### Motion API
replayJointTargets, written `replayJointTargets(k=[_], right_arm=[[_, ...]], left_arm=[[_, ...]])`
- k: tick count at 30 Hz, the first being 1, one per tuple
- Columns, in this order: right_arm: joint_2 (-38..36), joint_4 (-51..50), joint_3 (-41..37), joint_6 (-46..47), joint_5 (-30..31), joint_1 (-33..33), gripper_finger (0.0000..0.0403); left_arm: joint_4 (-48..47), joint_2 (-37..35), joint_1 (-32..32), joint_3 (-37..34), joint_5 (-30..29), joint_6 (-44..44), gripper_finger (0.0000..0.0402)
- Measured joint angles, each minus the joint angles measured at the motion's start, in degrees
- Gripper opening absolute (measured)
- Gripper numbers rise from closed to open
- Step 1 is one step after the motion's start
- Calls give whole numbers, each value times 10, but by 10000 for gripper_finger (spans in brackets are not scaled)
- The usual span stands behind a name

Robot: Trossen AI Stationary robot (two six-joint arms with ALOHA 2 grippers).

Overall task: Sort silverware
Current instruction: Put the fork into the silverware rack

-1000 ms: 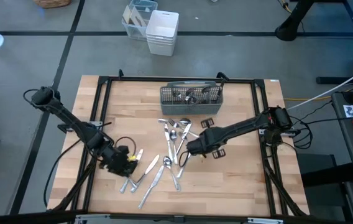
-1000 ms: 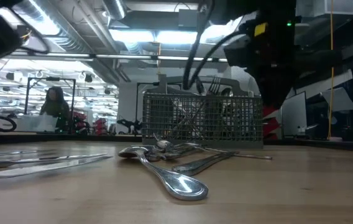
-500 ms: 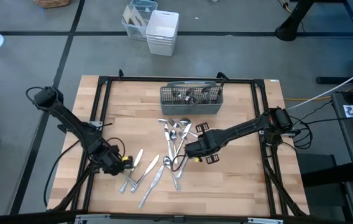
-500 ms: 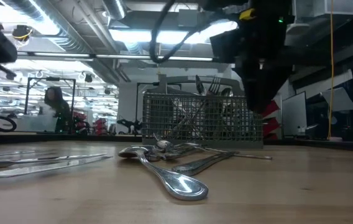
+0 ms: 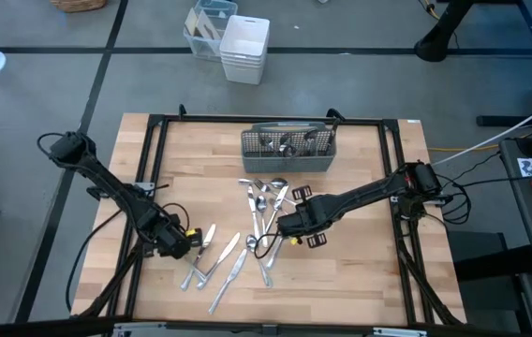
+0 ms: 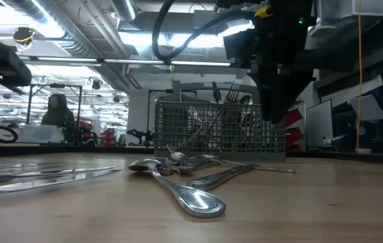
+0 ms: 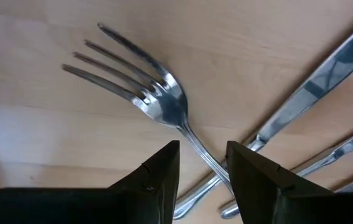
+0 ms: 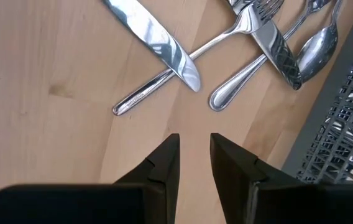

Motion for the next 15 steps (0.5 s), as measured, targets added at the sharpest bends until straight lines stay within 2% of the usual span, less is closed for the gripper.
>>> replayJointTargets(k=[11,15], right_arm=[[0,3,0,0,0,0,92],[0,4,0,0,0,0,92]], left_arm=[[49,34,0,0,15,-3,125],[69,56,0,0,37,-5,125]])
